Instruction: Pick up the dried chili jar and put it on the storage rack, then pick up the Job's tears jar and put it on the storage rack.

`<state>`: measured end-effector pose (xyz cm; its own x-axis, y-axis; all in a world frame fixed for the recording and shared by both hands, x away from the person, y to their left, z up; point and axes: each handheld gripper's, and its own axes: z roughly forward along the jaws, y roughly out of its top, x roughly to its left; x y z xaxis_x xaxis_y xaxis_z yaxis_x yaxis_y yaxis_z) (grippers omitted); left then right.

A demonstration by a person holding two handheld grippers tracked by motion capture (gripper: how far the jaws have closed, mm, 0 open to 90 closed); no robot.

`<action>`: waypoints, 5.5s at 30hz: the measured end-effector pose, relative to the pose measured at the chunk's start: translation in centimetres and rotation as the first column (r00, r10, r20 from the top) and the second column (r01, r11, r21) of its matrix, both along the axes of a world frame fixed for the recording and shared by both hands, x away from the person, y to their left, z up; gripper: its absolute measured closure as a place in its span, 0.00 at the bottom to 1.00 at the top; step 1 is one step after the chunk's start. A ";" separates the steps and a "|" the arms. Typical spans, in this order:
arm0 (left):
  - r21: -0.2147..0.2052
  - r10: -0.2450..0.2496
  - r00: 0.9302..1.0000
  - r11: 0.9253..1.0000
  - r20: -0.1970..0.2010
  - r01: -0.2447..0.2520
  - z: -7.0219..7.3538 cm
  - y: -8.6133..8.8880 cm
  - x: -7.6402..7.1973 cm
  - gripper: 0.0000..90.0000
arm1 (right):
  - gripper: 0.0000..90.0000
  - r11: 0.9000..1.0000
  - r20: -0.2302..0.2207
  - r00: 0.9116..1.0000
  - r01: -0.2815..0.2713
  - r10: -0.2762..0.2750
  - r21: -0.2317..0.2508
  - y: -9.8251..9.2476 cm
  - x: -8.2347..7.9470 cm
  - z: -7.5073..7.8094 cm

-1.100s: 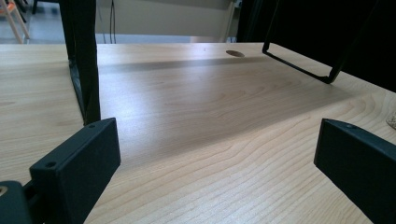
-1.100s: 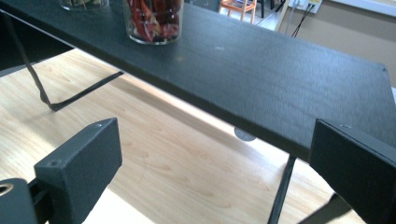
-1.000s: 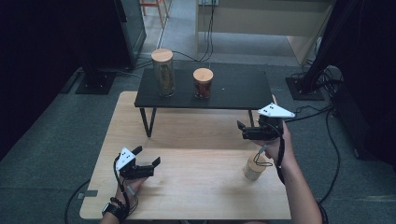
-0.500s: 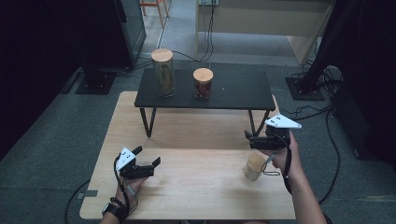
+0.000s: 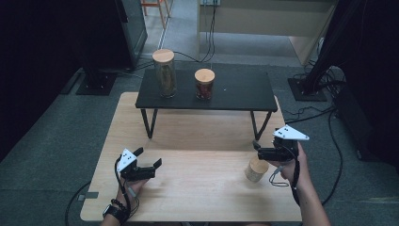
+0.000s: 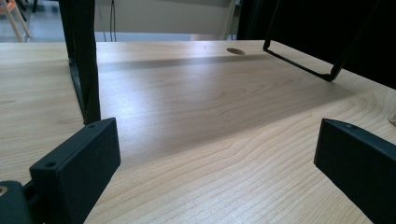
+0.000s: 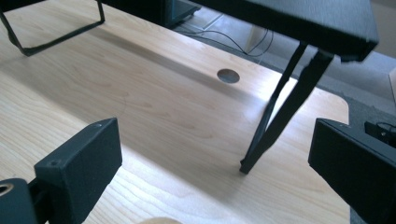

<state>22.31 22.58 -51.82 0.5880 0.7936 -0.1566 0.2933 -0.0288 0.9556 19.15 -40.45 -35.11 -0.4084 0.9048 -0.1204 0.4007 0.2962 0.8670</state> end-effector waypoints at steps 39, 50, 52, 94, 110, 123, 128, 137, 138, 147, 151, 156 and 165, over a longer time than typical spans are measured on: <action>0.021 0.002 1.000 1.000 -0.001 -0.002 0.2 -0.2 0.0 0.00 | 0.03 1.000 -0.025 1.000 0.007 -0.007 0.030 -2.1 -4.0 -5.7; 0.022 0.003 1.000 1.000 0.000 -0.003 0.2 -0.3 -0.1 0.00 | 0.03 0.999 -0.019 1.000 0.008 -0.007 0.049 -2.5 -4.8 -6.7; 0.021 0.004 1.000 1.000 -0.002 -0.004 0.2 -0.3 0.0 0.00 | 0.03 0.999 -0.022 1.000 0.008 -0.007 0.052 -2.5 -4.9 -6.8; 0.026 0.006 1.000 1.000 -0.007 -0.005 0.3 -0.4 0.0 0.00 | 0.03 0.998 -0.054 0.998 0.015 -0.012 0.058 -3.3 -6.4 -10.2; 0.024 0.001 1.000 1.000 -0.007 -0.001 0.3 -0.3 0.1 0.00 | 0.03 0.999 -0.063 0.998 0.004 -0.001 0.045 -3.2 -6.4 -11.2; 0.019 -0.002 1.000 1.000 -0.005 0.002 0.2 -0.2 0.1 0.00 | 0.03 0.999 -0.080 0.997 0.009 -0.006 0.038 -2.8 -6.1 -11.6; 0.018 -0.003 1.000 1.000 -0.005 0.003 0.2 -0.2 0.1 0.00 | 0.03 0.999 -0.088 0.996 0.010 -0.007 0.041 -2.7 -5.9 -11.9; 0.020 -0.003 1.000 1.000 -0.005 0.003 0.2 -0.2 0.1 0.00 | 0.03 0.999 -0.095 0.995 0.005 -0.001 0.043 -2.5 -5.4 -12.1; 0.020 -0.003 1.000 1.000 -0.005 0.003 0.2 -0.2 0.1 0.00 | 0.03 0.999 -0.097 0.995 0.003 0.001 0.040 -2.5 -5.3 -12.1; 0.019 -0.003 1.000 1.000 -0.005 0.003 0.2 -0.2 0.1 0.00 | 0.03 0.999 -0.102 0.995 -0.006 0.010 0.041 -2.2 -4.7 -12.3; 0.020 -0.004 1.000 1.000 -0.003 0.004 0.2 -0.2 0.1 0.00 | 0.03 0.999 -0.103 0.995 -0.009 0.013 0.038 -2.0 -4.3 -12.3; 0.015 -0.010 1.000 1.000 0.001 0.010 0.1 -0.1 0.1 0.00 | 0.03 0.999 -0.103 0.995 -0.009 0.013 0.038 -1.8 -3.8 -12.3; 0.007 -0.013 1.000 1.000 0.000 0.013 0.1 0.0 0.2 0.00 | 0.02 0.999 -0.108 0.994 -0.009 0.014 0.038 -1.6 -3.3 -12.4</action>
